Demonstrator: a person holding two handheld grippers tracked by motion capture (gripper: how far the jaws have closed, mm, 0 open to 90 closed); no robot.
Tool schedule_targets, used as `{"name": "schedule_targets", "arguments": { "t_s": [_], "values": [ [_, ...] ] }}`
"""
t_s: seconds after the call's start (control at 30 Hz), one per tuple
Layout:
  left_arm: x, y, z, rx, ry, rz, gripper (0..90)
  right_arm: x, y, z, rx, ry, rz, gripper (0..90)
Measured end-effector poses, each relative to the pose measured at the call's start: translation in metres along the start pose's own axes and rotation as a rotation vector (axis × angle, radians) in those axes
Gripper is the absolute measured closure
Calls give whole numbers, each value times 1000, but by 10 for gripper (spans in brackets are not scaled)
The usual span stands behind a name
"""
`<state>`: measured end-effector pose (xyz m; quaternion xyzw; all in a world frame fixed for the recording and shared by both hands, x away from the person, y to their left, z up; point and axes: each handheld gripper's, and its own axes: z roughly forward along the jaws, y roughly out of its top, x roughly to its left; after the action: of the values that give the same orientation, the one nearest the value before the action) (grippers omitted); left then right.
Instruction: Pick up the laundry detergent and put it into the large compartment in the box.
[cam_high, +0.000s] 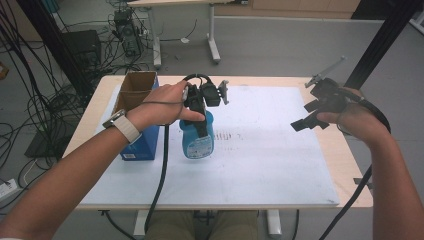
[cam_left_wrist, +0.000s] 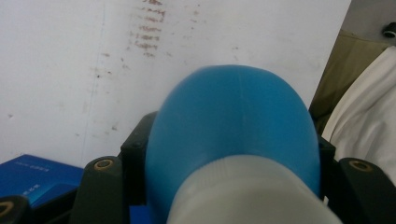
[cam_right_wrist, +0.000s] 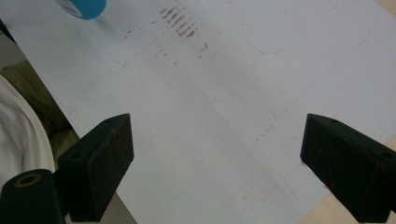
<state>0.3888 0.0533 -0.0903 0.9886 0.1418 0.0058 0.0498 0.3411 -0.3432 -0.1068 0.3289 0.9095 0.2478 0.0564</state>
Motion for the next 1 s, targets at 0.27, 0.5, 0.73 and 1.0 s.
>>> {"name": "schedule_targets", "arguments": {
  "t_s": [0.27,0.5,0.73,1.0],
  "values": [
    [3,-1,-16,20,20,-74,388,1,1,0,4,-3,-4,97],
    [5,-3,-32,26,35,-156,387,2,4,-1,-1,-4,-11,96],
    [8,-6,-39,20,38,-211,387,1,7,1,-7,3,-20,96],
    [10,-7,-54,21,55,-267,387,1,9,2,-10,5,-20,97]
  ]
}}
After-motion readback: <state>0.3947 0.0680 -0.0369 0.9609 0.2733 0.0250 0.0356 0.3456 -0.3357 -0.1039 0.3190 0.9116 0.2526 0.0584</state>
